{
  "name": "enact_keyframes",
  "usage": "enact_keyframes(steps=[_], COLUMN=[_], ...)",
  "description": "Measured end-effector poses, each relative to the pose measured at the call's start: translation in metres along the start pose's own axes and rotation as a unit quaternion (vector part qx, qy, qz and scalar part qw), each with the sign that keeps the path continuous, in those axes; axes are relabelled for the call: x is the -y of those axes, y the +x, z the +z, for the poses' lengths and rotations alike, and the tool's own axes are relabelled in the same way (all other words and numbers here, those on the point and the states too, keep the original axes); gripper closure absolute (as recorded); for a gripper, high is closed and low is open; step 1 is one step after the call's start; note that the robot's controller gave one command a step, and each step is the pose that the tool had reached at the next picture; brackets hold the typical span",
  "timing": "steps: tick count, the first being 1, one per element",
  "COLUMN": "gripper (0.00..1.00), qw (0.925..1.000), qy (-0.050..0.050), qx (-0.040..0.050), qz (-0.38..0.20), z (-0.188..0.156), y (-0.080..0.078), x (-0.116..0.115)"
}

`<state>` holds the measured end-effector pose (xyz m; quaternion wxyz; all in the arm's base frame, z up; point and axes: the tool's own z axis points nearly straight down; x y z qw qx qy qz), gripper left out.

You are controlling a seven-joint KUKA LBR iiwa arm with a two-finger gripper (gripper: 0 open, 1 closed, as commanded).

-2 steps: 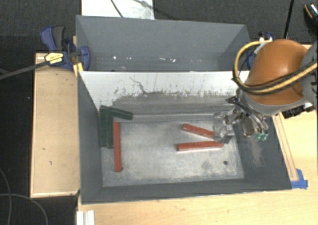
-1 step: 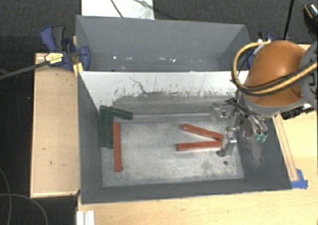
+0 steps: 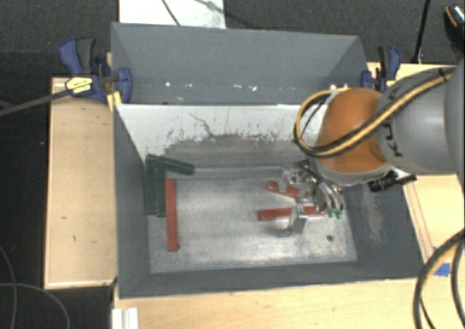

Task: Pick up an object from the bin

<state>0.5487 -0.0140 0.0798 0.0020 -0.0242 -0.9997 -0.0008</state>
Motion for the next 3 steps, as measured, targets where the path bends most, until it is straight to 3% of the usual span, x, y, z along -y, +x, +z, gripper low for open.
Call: enact_keyframes(steps=[1, 2, 3], gripper=[0.00, 1.00, 1.00], qw=[0.9882, 0.9885, 0.9905], qy=[0.000, 0.000, 0.000], qx=[0.0041, 0.0038, 0.0064], qz=[0.153, 0.151, 0.137], z=[0.009, 0.008, -0.125], y=[-0.024, -0.024, 0.007], x=[-0.009, -0.008, 0.024])
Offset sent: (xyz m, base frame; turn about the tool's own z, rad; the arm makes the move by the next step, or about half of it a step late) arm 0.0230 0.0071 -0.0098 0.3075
